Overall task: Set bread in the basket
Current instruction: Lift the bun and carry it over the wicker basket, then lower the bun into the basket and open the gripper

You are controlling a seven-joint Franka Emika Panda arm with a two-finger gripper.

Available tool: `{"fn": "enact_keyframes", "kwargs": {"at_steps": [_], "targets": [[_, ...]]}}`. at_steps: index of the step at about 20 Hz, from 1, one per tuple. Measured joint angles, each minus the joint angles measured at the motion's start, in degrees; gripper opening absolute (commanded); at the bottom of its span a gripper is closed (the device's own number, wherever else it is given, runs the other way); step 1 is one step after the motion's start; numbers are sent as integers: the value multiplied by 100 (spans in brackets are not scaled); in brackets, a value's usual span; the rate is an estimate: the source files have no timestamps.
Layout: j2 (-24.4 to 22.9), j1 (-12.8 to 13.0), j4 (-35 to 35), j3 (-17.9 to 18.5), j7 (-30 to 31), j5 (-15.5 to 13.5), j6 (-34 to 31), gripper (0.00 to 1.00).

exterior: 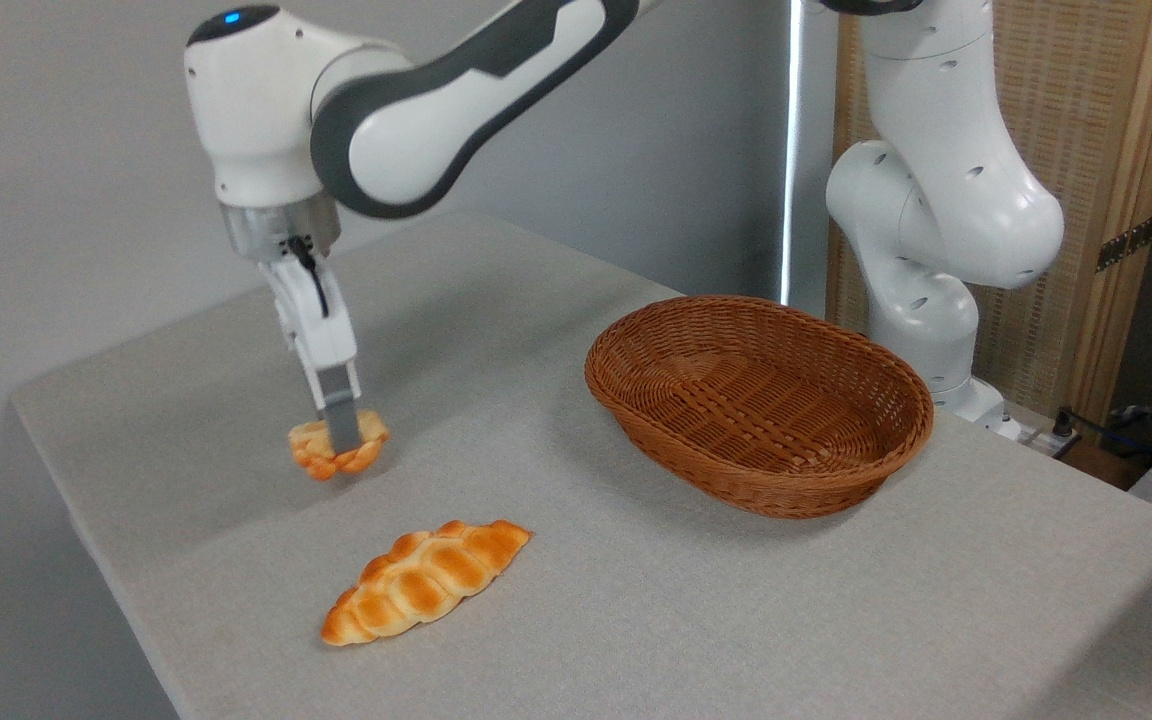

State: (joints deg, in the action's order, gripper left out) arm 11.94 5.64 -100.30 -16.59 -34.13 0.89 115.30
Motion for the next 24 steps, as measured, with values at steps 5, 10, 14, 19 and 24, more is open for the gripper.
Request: {"fn": "enact_keyframes", "kwargs": {"at_steps": [5,10,14,19,24], "targets": [[-801,-29,-32,383,0,1,-923,42],[-1909,-38,-752,944,-32,1,-1298,42],[-3055,-33,-1950,1147,-596,0,-1311,42],[-4097,178,-3077,1350,-856,-1,-1493,42],[-4323,640,-3584,1377,-856,-2,-1841,42]]}}
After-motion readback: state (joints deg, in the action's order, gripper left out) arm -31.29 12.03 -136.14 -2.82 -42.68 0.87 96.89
